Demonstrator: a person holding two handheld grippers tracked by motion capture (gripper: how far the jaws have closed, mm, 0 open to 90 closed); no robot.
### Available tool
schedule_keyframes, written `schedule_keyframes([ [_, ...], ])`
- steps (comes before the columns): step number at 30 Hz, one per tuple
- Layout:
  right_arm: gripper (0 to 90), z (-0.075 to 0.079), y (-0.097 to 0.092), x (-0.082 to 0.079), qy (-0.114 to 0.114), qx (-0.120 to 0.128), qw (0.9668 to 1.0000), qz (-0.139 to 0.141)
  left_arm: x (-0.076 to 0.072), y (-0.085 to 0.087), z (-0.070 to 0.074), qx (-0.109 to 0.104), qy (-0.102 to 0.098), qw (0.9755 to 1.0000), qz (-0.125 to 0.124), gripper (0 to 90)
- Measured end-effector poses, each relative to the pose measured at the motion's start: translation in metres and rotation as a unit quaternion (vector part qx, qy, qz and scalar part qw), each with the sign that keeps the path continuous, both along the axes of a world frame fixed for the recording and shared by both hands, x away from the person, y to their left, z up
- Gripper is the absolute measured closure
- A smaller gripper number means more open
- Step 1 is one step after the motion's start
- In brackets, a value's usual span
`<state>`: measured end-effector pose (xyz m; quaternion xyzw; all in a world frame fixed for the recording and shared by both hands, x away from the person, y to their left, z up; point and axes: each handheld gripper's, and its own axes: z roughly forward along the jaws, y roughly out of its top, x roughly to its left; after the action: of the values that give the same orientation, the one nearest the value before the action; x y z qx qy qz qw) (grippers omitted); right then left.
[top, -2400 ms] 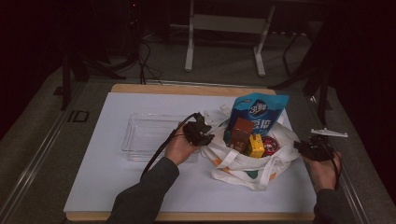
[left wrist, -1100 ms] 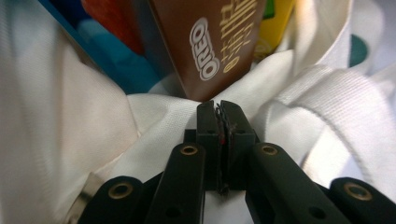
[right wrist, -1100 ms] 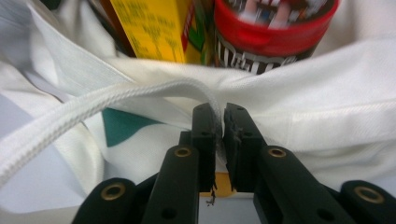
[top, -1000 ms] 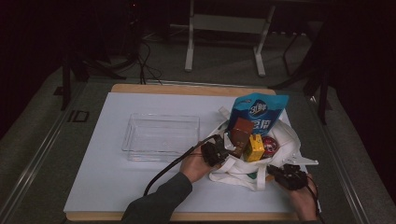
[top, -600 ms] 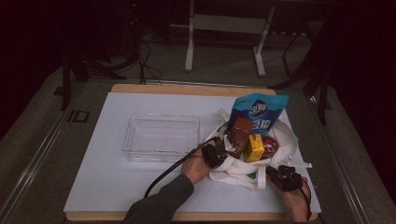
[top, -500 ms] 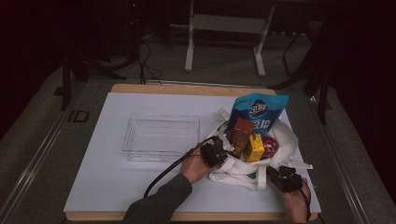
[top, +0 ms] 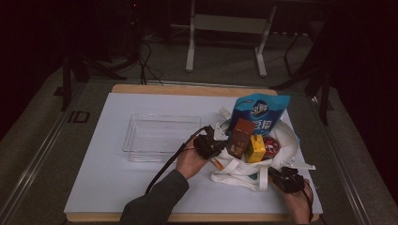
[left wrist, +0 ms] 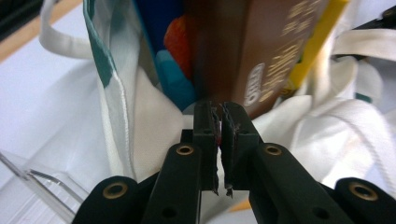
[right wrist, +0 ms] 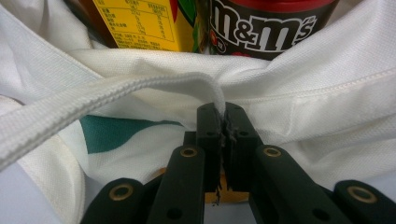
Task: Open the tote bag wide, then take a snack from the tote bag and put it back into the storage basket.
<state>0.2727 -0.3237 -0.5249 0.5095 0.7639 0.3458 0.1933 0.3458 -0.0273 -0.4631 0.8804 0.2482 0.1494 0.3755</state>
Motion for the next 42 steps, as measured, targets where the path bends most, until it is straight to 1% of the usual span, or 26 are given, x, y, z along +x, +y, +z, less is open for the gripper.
schedule_keyframes([
  [2, 86.2, 0.0, 0.0, 0.0, 0.0, 0.0, 1.0, 0.001, 0.002, -0.003, -0.004, 0.002, 0.001, 1.0, -0.005, 84.9],
  [5, 86.2, 0.0, 0.0, 0.0, 0.0, 0.0, 1.0, 0.003, 0.003, -0.01, -0.007, 0.012, 0.008, 0.9998, -0.011, 84.6],
  [7, 86.2, 0.0, 0.0, 0.0, -0.001, -0.001, 1.0, 0.002, 0.003, -0.015, -0.008, 0.023, 0.006, 0.9996, -0.015, 85.8],
  [11, 86.2, 0.0, 0.001, 0.0, -0.002, -0.005, 1.0, 0.003, 0.002, -0.02, -0.01, 0.033, 0.011, 0.999, -0.028, 87.6],
  [16, 86.2, 0.0, 0.0, 0.0, -0.004, -0.004, 1.0, 0.002, -0.001, -0.025, -0.013, 0.033, 0.015, 0.9979, -0.053, 87.7],
  [18, 86.2, 0.0, 0.0, 0.0, -0.005, -0.006, 1.0, 0.003, -0.004, -0.028, -0.014, 0.039, 0.012, 0.997, -0.066, 87.6],
  [19, 86.2, 0.0, 0.0, 0.0, -0.004, -0.005, 1.0, 0.002, -0.004, -0.029, -0.015, 0.044, 0.009, 0.9968, -0.066, 87.5],
  [20, 86.2, -0.001, 0.0, 0.0, -0.005, -0.003, 1.0, 0.003, -0.003, -0.028, -0.014, 0.043, 0.012, 0.9969, -0.065, 85.4],
  [21, 86.2, -0.001, 0.0, 0.0, -0.005, -0.003, 1.0, 0.003, -0.002, -0.027, -0.015, 0.039, 0.016, 0.9971, -0.064, 85.4],
  [22, 86.2, -0.001, 0.0, -0.001, -0.005, -0.003, 1.0, 0.003, -0.002, -0.024, -0.013, 0.035, 0.018, 0.997, -0.067, 83.6],
  [23, 86.2, -0.001, 0.0, -0.001, -0.005, -0.003, 1.0, 0.003, -0.002, -0.024, -0.013, 0.035, 0.018, 0.997, -0.067, 79.2],
  [26, 86.1, -0.001, 0.0, -0.001, -0.005, -0.002, 1.0, 0.003, -0.002, -0.02, -0.008, 0.024, 0.014, 0.9969, -0.073, 75.3],
  [28, 86.1, -0.001, 0.0, -0.001, -0.006, -0.002, 1.0, 0.003, -0.002, -0.016, -0.003, 0.016, 0.014, 0.997, -0.074, 68.8],
  [29, 86.1, -0.001, 0.0, -0.001, -0.006, -0.002, 1.0, 0.003, -0.002, -0.014, 0.0, 0.011, 0.015, 0.997, -0.075, 68.8],
  [30, 86.1, -0.001, 0.0, -0.001, -0.006, -0.002, 1.0, 0.002, -0.001, -0.012, 0.002, 0.004, 0.018, 0.9969, -0.077, 66.3],
  [31, 86.1, -0.001, 0.0, -0.001, -0.007, -0.003, 1.0, 0.002, 0.0, -0.007, 0.006, -0.001, 0.018, 0.9965, -0.082, 61.5],
  [32, 86.1, -0.001, 0.0, -0.001, -0.007, -0.003, 1.0, 0.001, 0.0, -0.005, 0.007, -0.013, 0.021, 0.9958, -0.088, 58.6],
  [33, 86.1, -0.001, 0.0, -0.001, -0.007, -0.003, 1.0, 0.001, 0.0, -0.005, 0.007, -0.013, 0.021, 0.9958, -0.088, 55.0],
  [34, 86.1, -0.001, 0.0, -0.001, -0.007, -0.003, 1.0, 0.0, 0.001, -0.001, 0.011, -0.038, 0.032, 0.993, -0.107, 54.7],
  [35, 86.1, -0.001, 0.0, -0.001, -0.007, -0.003, 1.0, 0.0, 0.001, -0.001, 0.011, -0.038, 0.032, 0.993, -0.107, 53.1],
  [38, 86.1, -0.001, 0.0, -0.001, -0.006, -0.003, 1.0, 0.0, 0.003, 0.003, 0.016, -0.059, 0.034, 0.9901, -0.122, 50.7],
  [39, 86.1, -0.001, 0.0, -0.001, -0.007, -0.002, 1.0, 0.001, 0.004, 0.004, 0.018, -0.064, 0.033, 0.9898, -0.123, 46.0],
  [40, 86.1, -0.001, 0.0, -0.001, -0.007, -0.002, 1.0, 0.001, 0.004, 0.005, 0.02, -0.07, 0.032, 0.9893, -0.124, 44.1],
  [41, 86.1, -0.001, 0.0, -0.001, -0.007, -0.002, 1.0, 0.001, 0.005, 0.006, 0.021, -0.074, 0.033, 0.9887, -0.126, 44.1],
  [42, 86.0, -0.001, 0.0, -0.001, -0.007, -0.002, 1.0, 0.001, 0.006, 0.006, 0.023, -0.08, 0.037, 0.9882, -0.126, 38.6],
])
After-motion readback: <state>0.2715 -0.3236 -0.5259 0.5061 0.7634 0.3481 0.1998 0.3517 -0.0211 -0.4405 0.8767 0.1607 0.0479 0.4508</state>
